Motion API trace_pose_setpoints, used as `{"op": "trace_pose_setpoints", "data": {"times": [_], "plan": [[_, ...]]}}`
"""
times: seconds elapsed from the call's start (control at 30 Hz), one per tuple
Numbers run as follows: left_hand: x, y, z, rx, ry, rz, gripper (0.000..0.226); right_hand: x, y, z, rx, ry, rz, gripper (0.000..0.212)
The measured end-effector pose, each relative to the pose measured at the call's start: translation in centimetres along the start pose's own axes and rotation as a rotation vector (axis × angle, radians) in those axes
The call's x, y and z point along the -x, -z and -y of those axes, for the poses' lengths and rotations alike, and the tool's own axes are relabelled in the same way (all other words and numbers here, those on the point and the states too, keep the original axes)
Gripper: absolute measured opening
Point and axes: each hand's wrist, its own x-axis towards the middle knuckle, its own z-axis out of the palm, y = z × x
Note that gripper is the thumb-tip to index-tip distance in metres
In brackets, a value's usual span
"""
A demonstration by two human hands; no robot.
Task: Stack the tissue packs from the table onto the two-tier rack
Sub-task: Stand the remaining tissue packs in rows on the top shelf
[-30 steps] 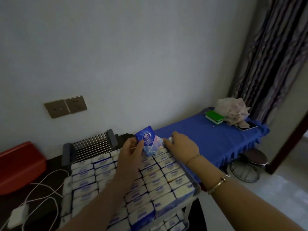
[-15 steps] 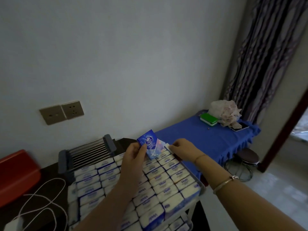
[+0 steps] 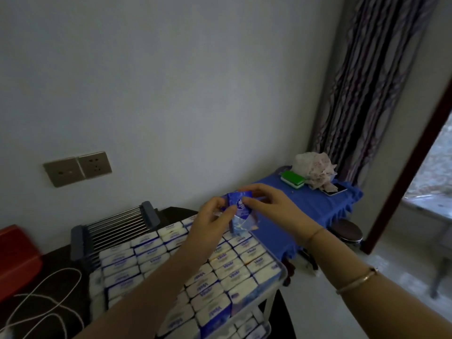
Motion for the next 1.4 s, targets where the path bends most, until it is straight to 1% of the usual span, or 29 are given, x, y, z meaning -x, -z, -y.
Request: {"op": "trace_pose_setpoints", "data": {"times": [0.07,0.1,0.13,0.17,0.27,0.33,0.4,0.47,0.53,0.6,0.63,0.7,0.83,0.93,1.03,1.13,1.2,1.27,1.33,1.4], "plan": [[-0.2,-0.8,-0.4,-0.017,0.003,0.008,0.015,-0.1,1.8,-0.2,-0.014,0.026,-0.047,0.010],[-0.3,-1.1,-0.4,-0.034,0.010,-0.007,0.018,-0.1,2.6,-0.3,-0.049,0.024,-0.040,0.004],[-0.5,-1.4,-0.4,-0.044,0.022,-0.030,0.019,0.0,3.3,-0.5,-0.085,0.002,-0.012,0.003],[-0.8,-1.8,-0.3,-0.046,0.039,-0.054,0.018,0.1,3.9,-0.6,-0.112,-0.032,0.033,0.005],[-1.3,-3.2,0.1,-0.063,0.060,-0.074,0.017,0.0,4.7,-1.5,-0.084,-0.110,0.151,0.025],[-1.4,-4.3,0.1,-0.116,0.041,-0.100,0.018,-0.2,5.0,-1.9,-0.047,-0.092,0.179,0.025],[-1.2,-5.0,-0.1,-0.188,0.016,-0.199,0.021,-0.4,5.6,-2.7,-0.104,-0.110,0.160,0.026],[-1.0,-5.1,-0.3,-0.213,-0.011,-0.344,0.024,-0.3,6.7,-3.6,-0.263,-0.180,0.145,0.026],[-0.7,-4.9,-0.4,-0.205,-0.001,-0.481,0.018,0.0,7.4,-4.6,-0.344,-0.240,0.179,0.025],[-0.2,-4.8,-0.1,-0.187,0.062,-0.556,0.011,0.5,7.3,-5.3,-0.244,-0.263,0.249,0.027],[0.2,-4.8,0.3,-0.169,0.096,-0.568,0.012,0.7,6.8,-5.5,-0.160,-0.247,0.274,0.028],[0.9,-5.0,0.9,-0.122,0.144,-0.584,0.018,0.8,5.4,-5.7,-0.014,-0.154,0.287,0.029],[1.9,-5.4,1.3,-0.175,0.092,-0.627,0.021,0.7,2.2,-6.1,0.186,0.079,0.219,0.030],[2.1,-5.4,1.2,-0.162,0.077,-0.638,0.022,0.9,1.0,-6.5,0.241,0.157,0.180,0.027],[2.3,-5.4,1.3,-0.161,0.076,-0.627,0.022,1.2,0.7,-6.6,0.179,0.104,0.190,0.020],[2.5,-5.3,1.4,-0.163,0.075,-0.577,0.021,1.1,1.2,-6.4,0.214,0.063,0.219,0.017],[2.6,-5.2,1.4,-0.145,0.058,-0.533,0.019,0.8,1.7,-6.1,0.224,0.065,0.192,0.018],[2.8,-5.2,1.5,-0.163,0.024,-0.472,0.017,0.5,2.3,-5.4,0.099,0.059,0.152,0.018],[2.7,-5.3,1.7,-0.218,-0.002,-0.418,0.018,0.3,2.7,-4.9,-0.055,0.047,0.194,0.025],[2.7,-5.5,1.8,-0.239,-0.026,-0.368,0.021,0.3,3.0,-4.8,-0.044,0.080,0.249,0.034]]}}
